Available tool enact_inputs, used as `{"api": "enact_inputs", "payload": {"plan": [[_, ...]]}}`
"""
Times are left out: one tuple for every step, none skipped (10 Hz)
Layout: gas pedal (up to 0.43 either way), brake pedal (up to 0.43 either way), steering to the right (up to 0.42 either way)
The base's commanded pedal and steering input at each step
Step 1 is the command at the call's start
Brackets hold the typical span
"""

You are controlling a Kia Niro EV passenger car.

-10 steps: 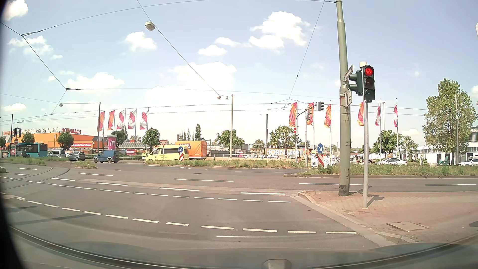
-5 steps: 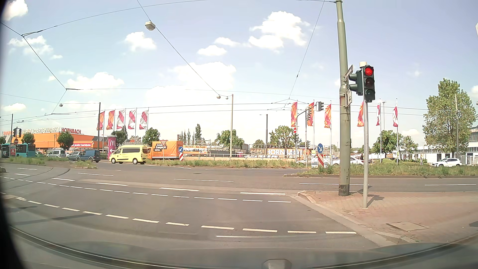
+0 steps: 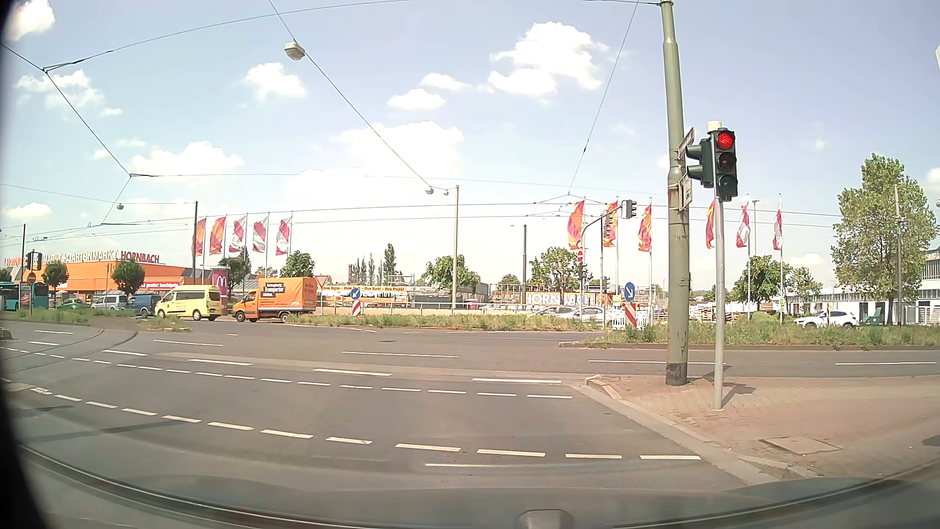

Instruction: Follow the waypoints while adhering to traffic rules and regulations

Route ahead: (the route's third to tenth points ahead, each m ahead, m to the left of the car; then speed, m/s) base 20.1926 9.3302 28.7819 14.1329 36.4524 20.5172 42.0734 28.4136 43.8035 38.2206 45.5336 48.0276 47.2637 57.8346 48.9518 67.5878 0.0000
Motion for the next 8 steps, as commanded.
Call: {"api": "enact_inputs", "payload": {"plan": [[0.000, 0.348, -0.048], [0.000, 0.348, -0.048], [0.000, 0.348, -0.048], [0.000, 0.348, -0.049], [0.000, 0.348, -0.049], [0.000, 0.348, -0.049], [0.000, 0.348, -0.049], [0.000, 0.348, -0.049]]}}
